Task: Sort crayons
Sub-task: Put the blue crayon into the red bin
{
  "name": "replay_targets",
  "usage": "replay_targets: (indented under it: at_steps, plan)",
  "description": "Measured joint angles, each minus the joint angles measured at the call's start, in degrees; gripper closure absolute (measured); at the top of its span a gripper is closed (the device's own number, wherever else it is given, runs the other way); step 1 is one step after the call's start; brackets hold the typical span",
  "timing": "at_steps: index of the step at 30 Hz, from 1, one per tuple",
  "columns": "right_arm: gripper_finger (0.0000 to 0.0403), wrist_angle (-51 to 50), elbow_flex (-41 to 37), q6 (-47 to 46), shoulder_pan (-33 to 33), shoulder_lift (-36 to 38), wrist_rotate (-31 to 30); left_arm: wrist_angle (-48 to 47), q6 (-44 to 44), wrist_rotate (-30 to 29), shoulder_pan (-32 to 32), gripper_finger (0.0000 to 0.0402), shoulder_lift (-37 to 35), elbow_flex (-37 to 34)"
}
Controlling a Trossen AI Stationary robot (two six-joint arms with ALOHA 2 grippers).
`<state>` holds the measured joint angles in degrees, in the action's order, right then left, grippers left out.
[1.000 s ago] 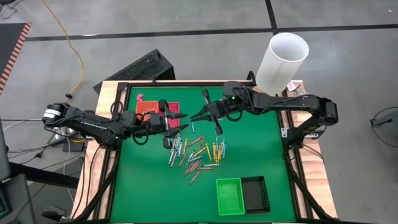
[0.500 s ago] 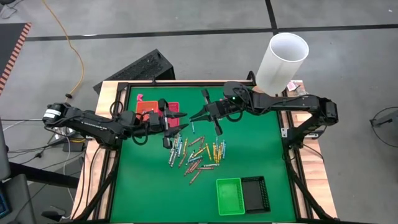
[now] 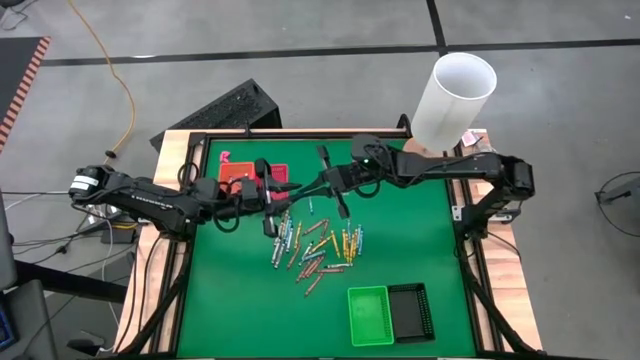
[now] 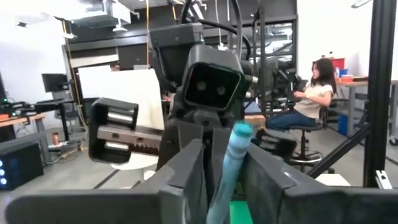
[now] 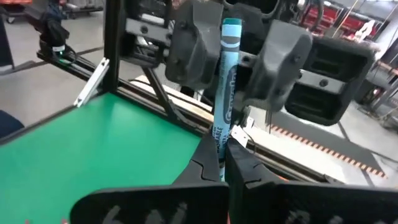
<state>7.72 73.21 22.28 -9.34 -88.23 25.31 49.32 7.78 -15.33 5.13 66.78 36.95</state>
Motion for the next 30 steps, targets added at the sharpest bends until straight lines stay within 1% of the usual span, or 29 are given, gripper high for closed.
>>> replay_targets:
  at_steps: [7,14,17,20,24,28,30]
  plan:
    - [0.0402,0.43,0.00,0.07,-0.22,-0.52,-0.02,-3.38,-0.19,-0.59,0.00,0.0355,0.00,0.00]
    - [0.0402,0.23,-0.02,0.00,-0.96,-0.30,0.03,-3.58,0.92,-4.62,0.00,0.0382,-0.02,0.02]
    - [0.0402,0.26,-0.02,0.00,-0.96,-0.30,0.03,-3.64,1.38,-4.51,0.00,0.0392,-0.04,0.02]
    - [0.0397,0.28,-0.02,-0.66,-0.94,-0.28,-0.01,-3.47,1.21,-4.67,0.00,0.0393,-0.02,0.02]
    - [0.0372,-0.18,-0.02,-1.68,-0.92,-0.20,-1.92,-3.18,0.94,-5.10,-0.02,0.0393,-0.04,0.02]
    - [0.0323,-1.64,-0.02,-1.71,-0.92,-0.09,-3.27,-3.30,0.53,-5.54,0.00,0.0394,-0.02,0.02]
    - [0.0296,-2.70,-0.02,-1.70,-0.92,-0.06,-4.78,-3.66,0.32,-7.05,0.00,0.0394,-0.02,0.02]
